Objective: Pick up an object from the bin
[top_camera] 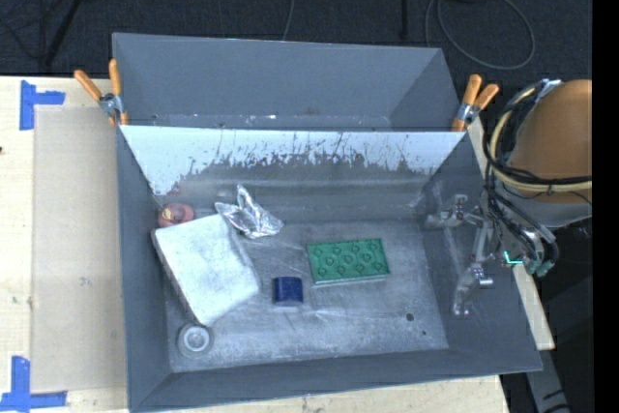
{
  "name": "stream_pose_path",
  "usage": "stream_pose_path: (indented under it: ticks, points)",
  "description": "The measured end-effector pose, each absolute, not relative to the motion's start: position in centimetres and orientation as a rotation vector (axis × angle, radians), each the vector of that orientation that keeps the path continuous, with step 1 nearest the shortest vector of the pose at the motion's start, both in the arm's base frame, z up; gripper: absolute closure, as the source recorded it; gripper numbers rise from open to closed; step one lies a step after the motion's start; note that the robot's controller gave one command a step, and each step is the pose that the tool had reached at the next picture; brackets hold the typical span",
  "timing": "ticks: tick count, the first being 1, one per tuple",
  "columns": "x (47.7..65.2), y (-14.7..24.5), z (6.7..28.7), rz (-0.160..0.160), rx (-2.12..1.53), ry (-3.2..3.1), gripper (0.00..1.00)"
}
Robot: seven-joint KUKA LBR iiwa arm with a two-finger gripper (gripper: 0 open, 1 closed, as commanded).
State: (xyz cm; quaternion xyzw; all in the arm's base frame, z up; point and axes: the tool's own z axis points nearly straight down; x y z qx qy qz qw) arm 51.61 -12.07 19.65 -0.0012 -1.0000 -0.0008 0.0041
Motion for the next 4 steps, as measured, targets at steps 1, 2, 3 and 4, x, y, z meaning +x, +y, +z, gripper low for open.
stream_pose_path:
  ticks: [1, 2, 3, 4]
  points:
    - [55.6, -8.6, 7.5, 0.007, 0.465, -3.122, 0.0]
    - [56.3, -8.2, 8.0, 0.009, 0.476, -3.146, 1.0]
    - [55.9, -7.3, 19.0, 0.002, 0.443, -3.119, 1.0]
    - [55.1, -5.0, 28.9, 0.002, 0.447, -3.119, 1.0]
